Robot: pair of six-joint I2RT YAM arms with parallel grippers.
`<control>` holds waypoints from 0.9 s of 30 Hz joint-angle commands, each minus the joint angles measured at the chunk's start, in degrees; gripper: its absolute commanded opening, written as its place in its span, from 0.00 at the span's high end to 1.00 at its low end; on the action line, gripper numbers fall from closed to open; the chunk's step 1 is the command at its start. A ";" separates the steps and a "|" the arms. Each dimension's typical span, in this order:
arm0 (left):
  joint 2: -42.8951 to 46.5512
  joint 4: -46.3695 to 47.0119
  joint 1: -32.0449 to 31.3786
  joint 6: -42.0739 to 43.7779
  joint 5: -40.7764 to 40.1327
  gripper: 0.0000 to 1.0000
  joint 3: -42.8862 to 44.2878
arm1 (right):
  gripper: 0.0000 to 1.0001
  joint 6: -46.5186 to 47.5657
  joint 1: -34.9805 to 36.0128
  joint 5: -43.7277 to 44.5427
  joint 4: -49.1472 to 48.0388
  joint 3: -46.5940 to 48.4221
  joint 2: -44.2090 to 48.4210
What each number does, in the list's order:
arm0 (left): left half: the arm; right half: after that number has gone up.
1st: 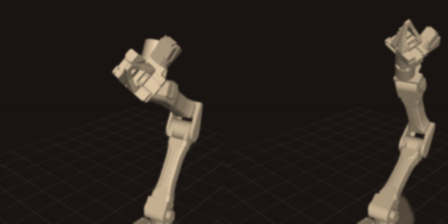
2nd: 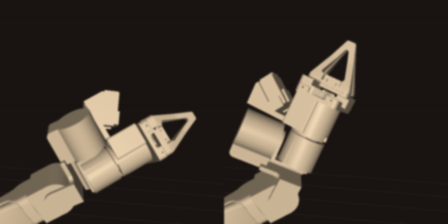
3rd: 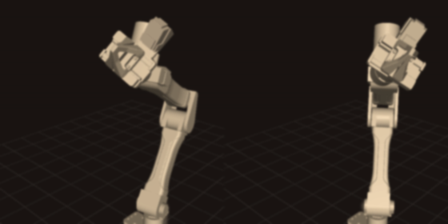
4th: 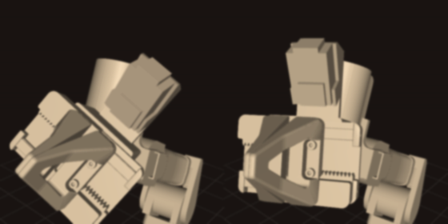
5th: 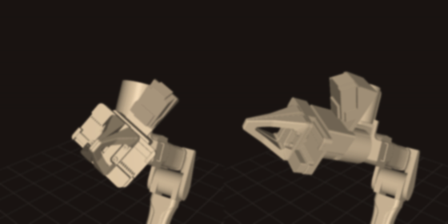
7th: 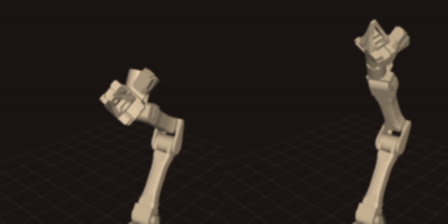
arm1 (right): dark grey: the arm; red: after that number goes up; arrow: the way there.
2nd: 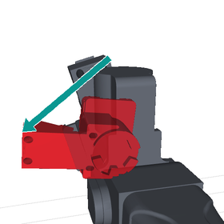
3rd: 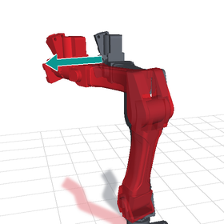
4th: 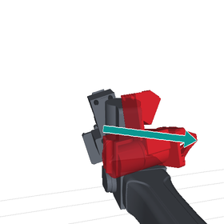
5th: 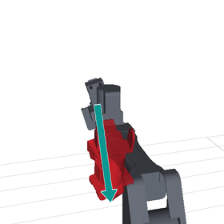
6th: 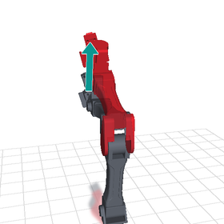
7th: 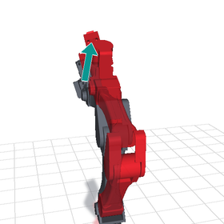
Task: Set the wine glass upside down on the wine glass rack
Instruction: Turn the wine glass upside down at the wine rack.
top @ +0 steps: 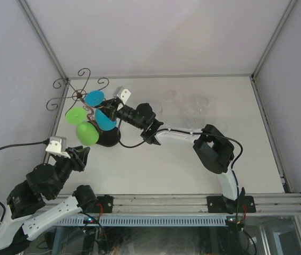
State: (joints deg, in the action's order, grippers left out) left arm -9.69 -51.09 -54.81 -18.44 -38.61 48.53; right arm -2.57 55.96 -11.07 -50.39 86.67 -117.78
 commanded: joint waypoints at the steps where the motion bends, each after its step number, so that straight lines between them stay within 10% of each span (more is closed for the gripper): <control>1: 0.29 2.67 0.40 0.68 0.47 0.64 -1.12 | 1.00 -0.33 0.17 -0.72 -6.59 -1.50 1.83; 27: -0.33 3.01 1.32 0.97 0.91 0.63 -1.18 | 1.00 3.36 0.36 -0.50 -9.64 -11.15 9.25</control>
State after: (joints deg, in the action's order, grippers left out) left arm -9.69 -50.74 -53.93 -18.41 -38.46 48.51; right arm -0.89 56.07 -12.53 -58.08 76.36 -112.86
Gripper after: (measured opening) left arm 0.367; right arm 0.041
